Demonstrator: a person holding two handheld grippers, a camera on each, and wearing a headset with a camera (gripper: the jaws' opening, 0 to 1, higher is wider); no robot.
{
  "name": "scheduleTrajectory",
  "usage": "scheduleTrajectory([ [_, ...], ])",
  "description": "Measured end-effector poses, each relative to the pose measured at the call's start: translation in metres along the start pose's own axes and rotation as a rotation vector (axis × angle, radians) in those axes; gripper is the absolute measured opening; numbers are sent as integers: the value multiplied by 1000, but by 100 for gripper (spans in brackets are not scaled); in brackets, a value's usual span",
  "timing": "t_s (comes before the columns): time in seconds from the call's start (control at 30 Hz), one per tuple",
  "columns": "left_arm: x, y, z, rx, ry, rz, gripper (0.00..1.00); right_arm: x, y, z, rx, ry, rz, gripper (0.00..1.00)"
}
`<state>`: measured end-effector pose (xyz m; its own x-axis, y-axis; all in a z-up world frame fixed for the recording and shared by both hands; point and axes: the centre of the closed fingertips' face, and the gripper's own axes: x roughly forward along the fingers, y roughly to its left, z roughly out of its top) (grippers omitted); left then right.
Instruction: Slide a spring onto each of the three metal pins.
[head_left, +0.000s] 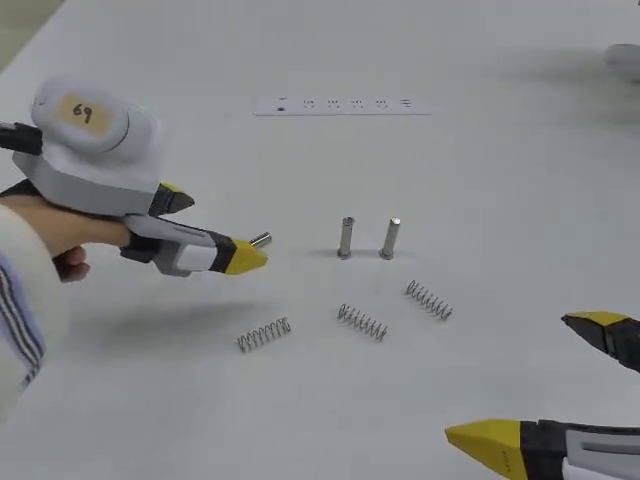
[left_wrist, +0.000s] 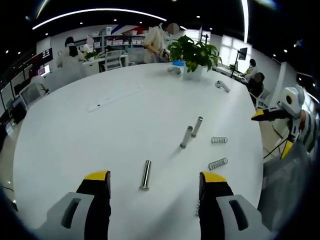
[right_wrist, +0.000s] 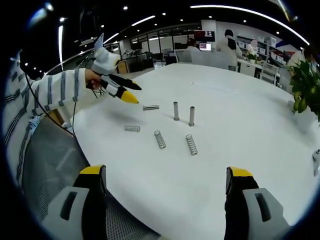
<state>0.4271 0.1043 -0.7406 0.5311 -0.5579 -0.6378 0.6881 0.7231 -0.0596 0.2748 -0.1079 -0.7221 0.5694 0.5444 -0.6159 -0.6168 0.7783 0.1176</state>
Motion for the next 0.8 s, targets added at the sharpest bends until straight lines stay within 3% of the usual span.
scheduleTrajectory([
  [0.27,18,-15,1,-88,12,-76,55,2,-1,0,-1,11,1,97],
  [0.5,30,-13,3,-87,11,-60,45,-1,-6,1,2,9,-19,99],
  [0.67,39,-12,-3,-34,62,-54,35,0,-9,1,7,8,-24,99],
  [0.8,43,-11,-4,-14,74,-45,34,3,-8,1,3,7,-19,98],
])
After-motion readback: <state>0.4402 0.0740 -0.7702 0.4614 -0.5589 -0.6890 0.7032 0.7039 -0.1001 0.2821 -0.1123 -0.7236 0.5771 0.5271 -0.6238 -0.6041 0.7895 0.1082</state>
